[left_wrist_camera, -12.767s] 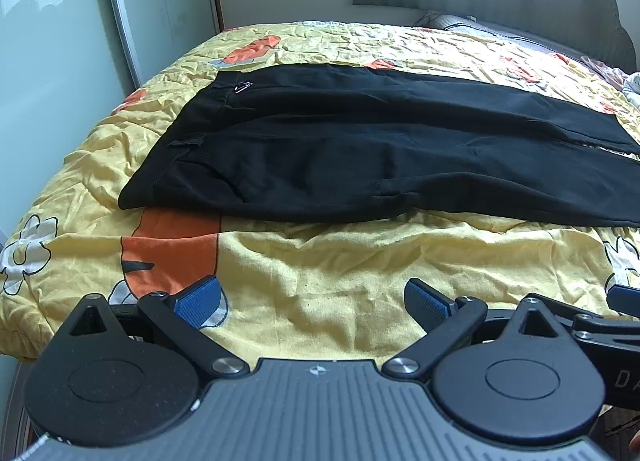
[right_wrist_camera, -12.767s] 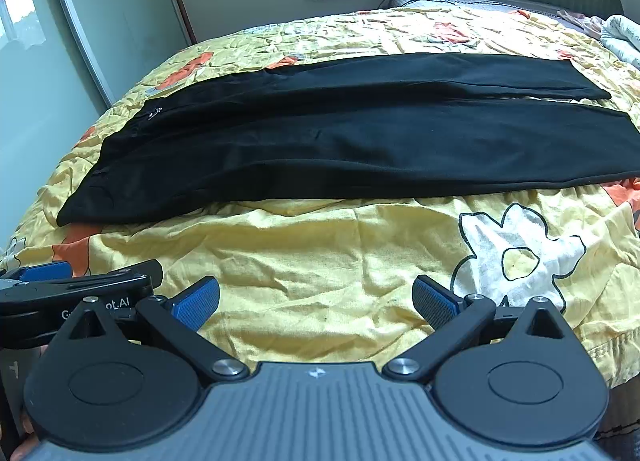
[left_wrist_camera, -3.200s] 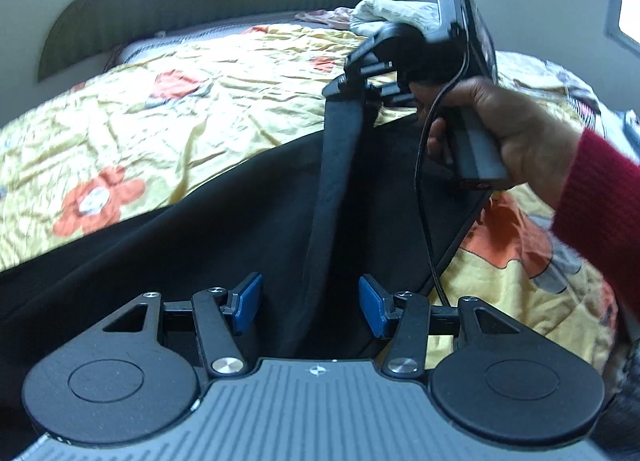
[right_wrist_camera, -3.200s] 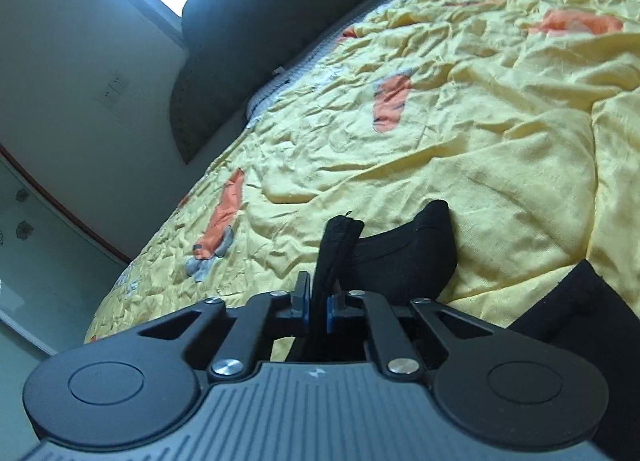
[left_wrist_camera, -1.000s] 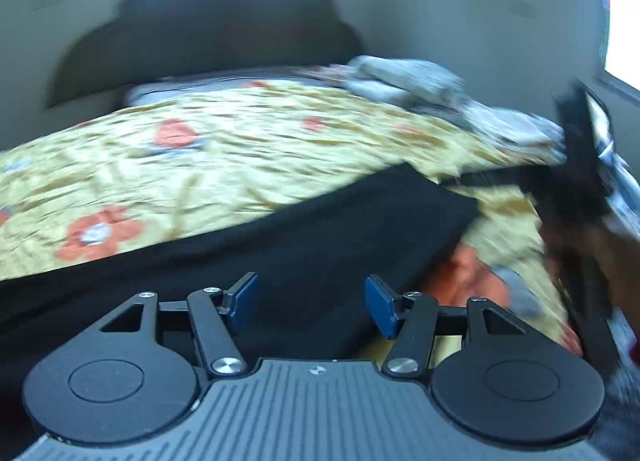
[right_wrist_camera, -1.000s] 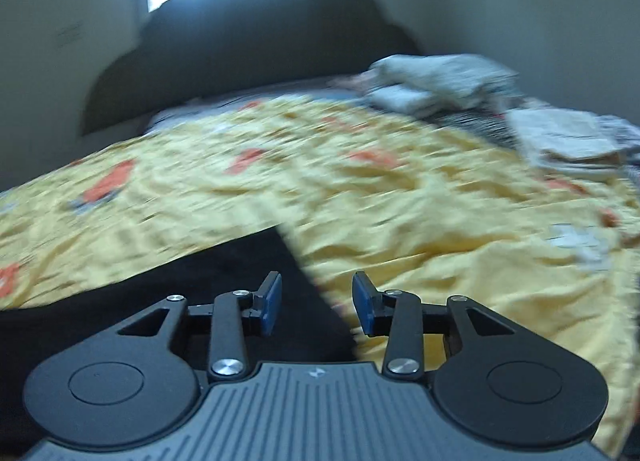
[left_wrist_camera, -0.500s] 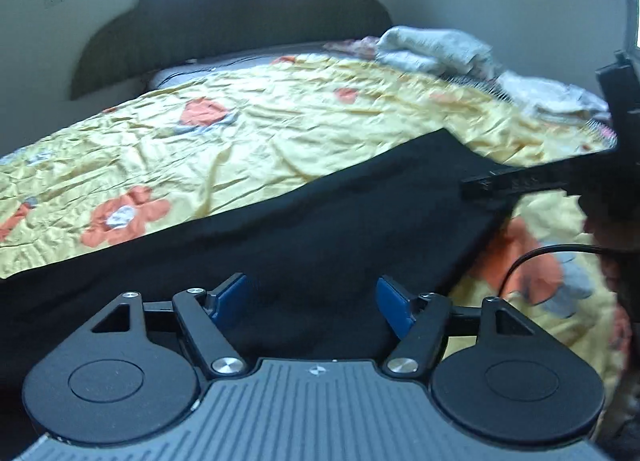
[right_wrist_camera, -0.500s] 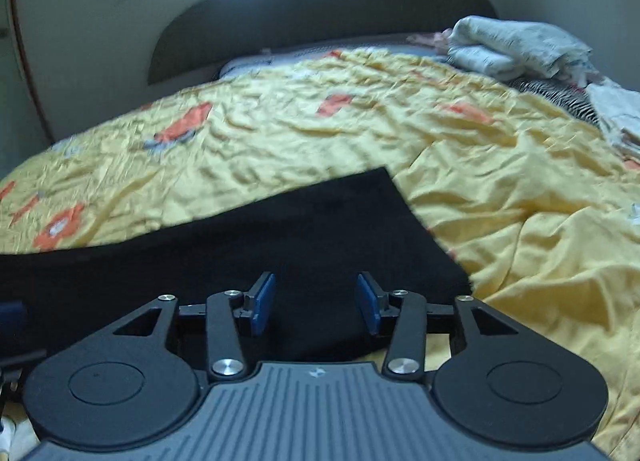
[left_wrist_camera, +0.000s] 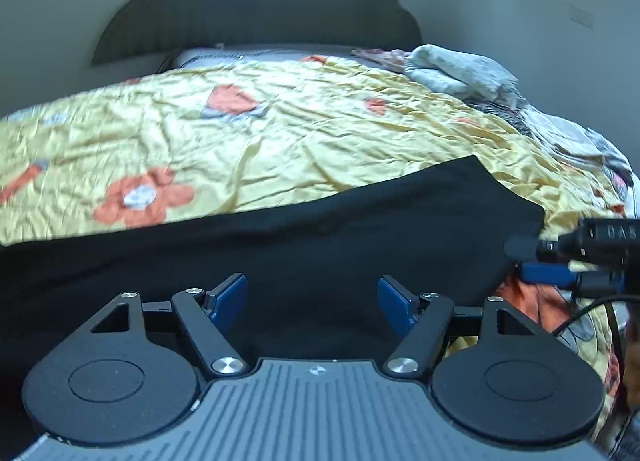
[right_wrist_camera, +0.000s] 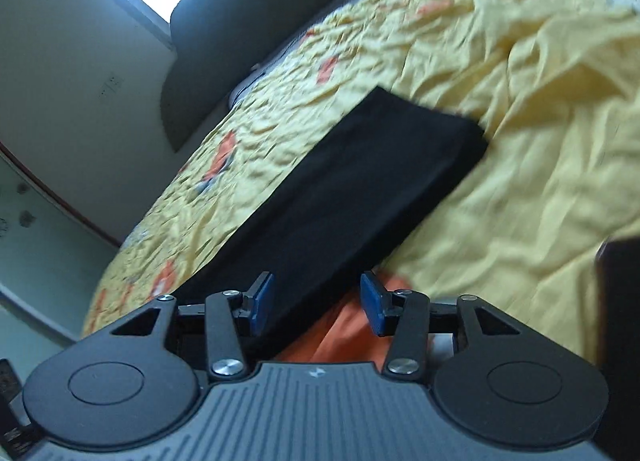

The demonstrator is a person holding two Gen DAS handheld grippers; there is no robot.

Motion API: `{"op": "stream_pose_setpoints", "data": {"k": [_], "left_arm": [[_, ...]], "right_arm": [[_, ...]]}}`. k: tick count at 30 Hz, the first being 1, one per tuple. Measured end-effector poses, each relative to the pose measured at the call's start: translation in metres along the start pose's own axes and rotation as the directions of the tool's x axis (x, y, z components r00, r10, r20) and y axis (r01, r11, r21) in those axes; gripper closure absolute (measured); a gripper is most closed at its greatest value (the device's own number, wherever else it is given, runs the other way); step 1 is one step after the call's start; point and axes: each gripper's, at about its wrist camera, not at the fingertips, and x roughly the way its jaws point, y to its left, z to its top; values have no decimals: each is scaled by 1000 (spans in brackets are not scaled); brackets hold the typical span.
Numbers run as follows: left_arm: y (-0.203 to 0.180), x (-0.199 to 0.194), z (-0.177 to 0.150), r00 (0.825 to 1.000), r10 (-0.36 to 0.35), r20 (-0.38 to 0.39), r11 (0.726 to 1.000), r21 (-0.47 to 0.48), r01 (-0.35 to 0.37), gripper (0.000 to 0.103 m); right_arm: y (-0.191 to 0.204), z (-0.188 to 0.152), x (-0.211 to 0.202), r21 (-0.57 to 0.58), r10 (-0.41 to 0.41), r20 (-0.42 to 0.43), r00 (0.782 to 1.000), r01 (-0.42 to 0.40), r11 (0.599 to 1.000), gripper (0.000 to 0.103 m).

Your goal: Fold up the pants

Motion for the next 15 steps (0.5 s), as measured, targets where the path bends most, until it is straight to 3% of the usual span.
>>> {"op": "stream_pose_setpoints", "data": {"k": [6,15], "left_arm": [[-1,1,-3,1000,9,-10,1000,11,-9,28],[-4,6,-3,1000,8,-23,1000,14,-7,28]], "right_arm": [[-2,-4,10,44,23,14,1000,-24,999,58],[-27,16,22,182,-35,207,978,-3,983,58]]}}
